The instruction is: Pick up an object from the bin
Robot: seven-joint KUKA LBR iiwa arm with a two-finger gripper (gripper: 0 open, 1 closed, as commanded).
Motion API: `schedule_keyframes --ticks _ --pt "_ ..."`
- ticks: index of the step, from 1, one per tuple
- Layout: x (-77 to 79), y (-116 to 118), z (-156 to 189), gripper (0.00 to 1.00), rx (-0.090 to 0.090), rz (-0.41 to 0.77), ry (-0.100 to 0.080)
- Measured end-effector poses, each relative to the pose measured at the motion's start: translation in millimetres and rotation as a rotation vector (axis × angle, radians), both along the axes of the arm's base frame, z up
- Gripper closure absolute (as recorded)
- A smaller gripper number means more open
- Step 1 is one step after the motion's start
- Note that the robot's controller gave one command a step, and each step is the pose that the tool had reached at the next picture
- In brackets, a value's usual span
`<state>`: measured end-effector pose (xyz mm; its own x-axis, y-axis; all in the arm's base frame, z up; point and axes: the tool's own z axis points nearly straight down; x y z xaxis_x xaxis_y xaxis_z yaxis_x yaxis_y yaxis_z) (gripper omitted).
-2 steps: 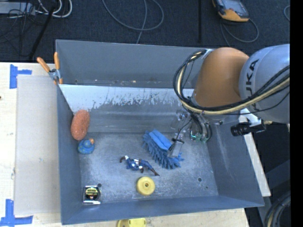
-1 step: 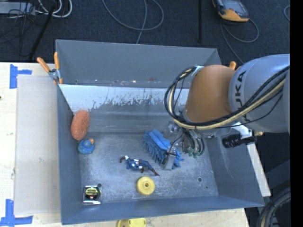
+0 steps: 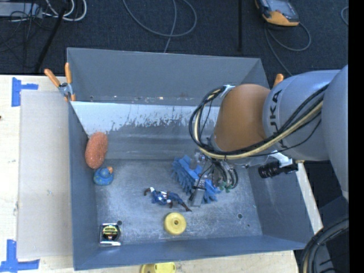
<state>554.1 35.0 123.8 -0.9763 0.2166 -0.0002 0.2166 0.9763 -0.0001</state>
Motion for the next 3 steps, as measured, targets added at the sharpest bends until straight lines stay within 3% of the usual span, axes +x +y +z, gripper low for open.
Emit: schedule_keyframes --ticks 1,2,3 --pt "-1.4 -14.8 -40.5 1.0 0.0 -0.177 -0.002" --pt "-1.4 -14.8 -40.5 1.0 0.0 -0.176 -0.002" --pt "13.5 -13.5 -7.3 1.0 0.0 -0.185 0.004"
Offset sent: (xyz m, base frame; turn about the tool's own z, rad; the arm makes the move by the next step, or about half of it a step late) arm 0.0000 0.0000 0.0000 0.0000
